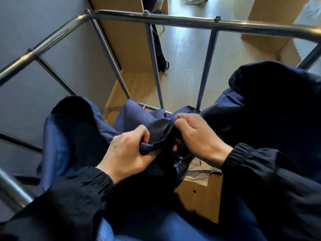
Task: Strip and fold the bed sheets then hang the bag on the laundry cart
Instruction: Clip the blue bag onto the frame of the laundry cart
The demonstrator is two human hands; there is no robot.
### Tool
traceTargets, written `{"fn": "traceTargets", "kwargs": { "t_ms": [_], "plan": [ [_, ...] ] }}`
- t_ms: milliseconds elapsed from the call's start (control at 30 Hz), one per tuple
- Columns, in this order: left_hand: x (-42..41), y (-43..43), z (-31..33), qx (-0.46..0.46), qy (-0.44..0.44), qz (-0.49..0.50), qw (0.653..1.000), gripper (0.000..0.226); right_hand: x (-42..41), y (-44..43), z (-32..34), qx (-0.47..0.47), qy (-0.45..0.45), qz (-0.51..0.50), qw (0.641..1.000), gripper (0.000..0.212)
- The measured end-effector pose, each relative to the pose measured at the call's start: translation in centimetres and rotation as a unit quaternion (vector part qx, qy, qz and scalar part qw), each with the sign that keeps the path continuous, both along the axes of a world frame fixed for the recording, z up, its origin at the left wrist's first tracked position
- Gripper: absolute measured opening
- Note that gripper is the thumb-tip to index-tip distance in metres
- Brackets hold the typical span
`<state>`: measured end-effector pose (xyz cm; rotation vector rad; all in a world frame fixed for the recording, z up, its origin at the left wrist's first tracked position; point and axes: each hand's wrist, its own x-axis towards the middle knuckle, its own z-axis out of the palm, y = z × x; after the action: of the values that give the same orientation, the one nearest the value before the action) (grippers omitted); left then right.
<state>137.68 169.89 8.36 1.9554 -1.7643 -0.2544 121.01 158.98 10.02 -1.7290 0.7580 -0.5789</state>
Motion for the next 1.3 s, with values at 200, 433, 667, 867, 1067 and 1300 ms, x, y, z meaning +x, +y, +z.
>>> {"fn": "traceTargets", "kwargs": {
  "t_ms": [200,433,667,867,1067,1300],
  "plan": [
    [0.0,0.1,-0.2,0.016,0.077,-0.023,0.997,0.04,0.1,1.3,-1.6,-0.023,0.053,0.125,0.99,0.029],
    [0.0,0.1,0.4,-0.049,0.103,0.031,0.993,0.041,-0.4,2.0,-2.9,-0.097,0.201,0.191,0.956,0.023],
    [-0.4,0.6,1.0,-0.136,0.175,0.027,0.975,0.037,-0.8,2.4,-4.1,-0.1,0.306,0.145,0.936,0.024],
    [-0.9,0.6,1.2,-0.145,0.176,0.025,0.973,0.032,-1.1,3.3,-2.5,-0.094,0.342,0.238,0.904,0.056],
    [-1.0,0.7,1.1,-0.148,0.194,0.013,0.97,0.029,-0.4,5.3,-2.3,0.035,0.309,0.258,0.915,0.06],
    [-1.0,0.8,0.8,-0.131,0.199,0.002,0.971,0.031,0.1,6.3,-2.9,-0.009,0.23,0.171,0.958,0.041]
  ]
}}
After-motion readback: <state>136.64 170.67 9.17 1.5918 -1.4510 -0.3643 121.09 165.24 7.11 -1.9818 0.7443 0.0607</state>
